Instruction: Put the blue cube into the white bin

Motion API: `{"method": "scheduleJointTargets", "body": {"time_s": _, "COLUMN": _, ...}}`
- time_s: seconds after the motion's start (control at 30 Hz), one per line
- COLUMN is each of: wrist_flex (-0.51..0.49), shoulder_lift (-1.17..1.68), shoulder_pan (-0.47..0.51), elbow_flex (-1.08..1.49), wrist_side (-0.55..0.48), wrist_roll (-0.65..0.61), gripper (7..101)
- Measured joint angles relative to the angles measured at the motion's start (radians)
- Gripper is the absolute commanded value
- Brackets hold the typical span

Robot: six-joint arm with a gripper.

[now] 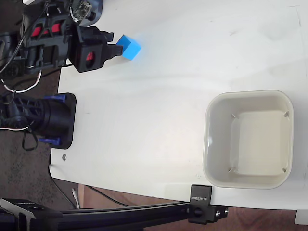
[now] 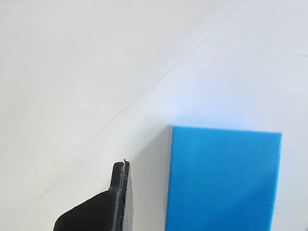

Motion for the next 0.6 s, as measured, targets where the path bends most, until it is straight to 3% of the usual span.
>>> {"method": "scheduleJointTargets", "body": {"time_s": 0.6, "wrist_flex": -0.14, "shoulder_lift": -0.028, "shoulder_pan": 0.051, "elbow_flex": 0.089, "wrist_side": -0.035, "wrist_roll": -0.021, "gripper": 97.0}}
